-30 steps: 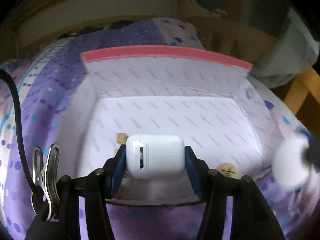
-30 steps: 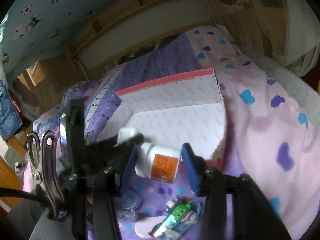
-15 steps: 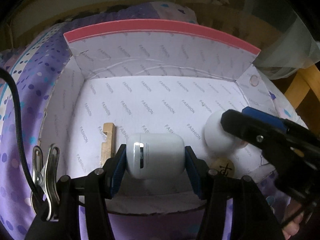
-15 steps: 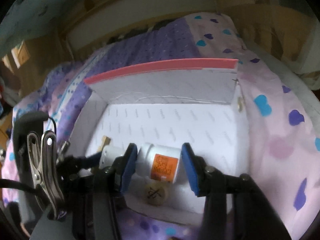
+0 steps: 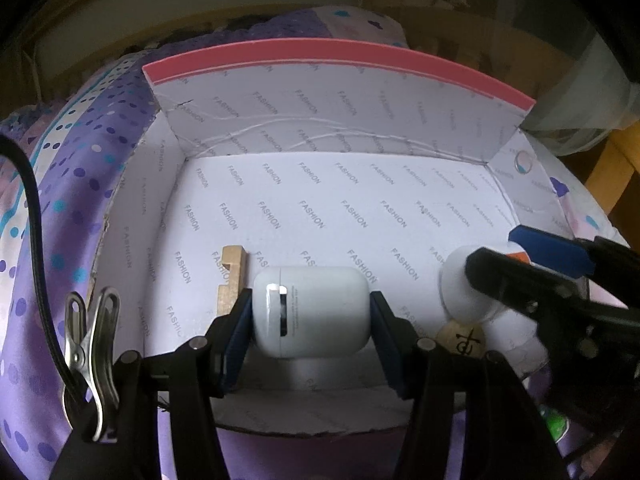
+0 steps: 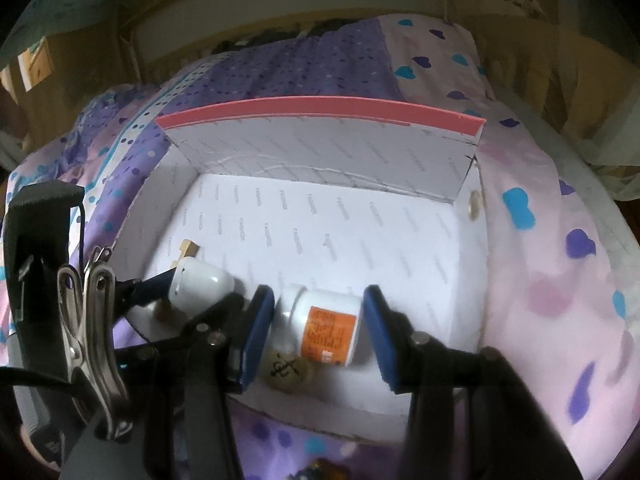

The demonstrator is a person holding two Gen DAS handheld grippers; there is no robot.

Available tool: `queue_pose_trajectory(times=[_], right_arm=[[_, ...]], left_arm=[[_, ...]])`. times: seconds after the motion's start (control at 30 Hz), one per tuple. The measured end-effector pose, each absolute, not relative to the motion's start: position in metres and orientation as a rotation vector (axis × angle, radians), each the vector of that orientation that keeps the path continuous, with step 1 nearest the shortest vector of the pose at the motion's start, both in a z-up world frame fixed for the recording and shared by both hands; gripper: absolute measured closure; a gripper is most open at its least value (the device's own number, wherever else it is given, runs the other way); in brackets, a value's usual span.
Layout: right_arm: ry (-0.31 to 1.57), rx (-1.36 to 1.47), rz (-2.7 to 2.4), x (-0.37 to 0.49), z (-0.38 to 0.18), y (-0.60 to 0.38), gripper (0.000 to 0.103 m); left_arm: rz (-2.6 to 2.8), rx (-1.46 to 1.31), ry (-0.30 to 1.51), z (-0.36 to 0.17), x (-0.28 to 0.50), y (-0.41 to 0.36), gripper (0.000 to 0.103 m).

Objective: Organize rigid objects
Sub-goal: 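Release the earbud case into the box with the left gripper while the right gripper sets the bottle inside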

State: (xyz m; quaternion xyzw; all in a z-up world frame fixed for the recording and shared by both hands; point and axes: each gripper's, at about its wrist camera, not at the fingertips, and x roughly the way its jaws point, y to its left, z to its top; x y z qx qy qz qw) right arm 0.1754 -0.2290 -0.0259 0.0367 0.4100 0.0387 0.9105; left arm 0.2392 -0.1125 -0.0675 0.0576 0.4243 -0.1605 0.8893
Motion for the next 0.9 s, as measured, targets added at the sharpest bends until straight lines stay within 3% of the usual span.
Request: queue_pose_trajectory(times=[0.9], right_arm=[[0.884, 0.079, 0.051, 0.184, -0.049, -0.229, 0.054]], left_arm=[[-0.319, 0.154, 0.826, -0.07, 0.242, -0.114, 0.037]])
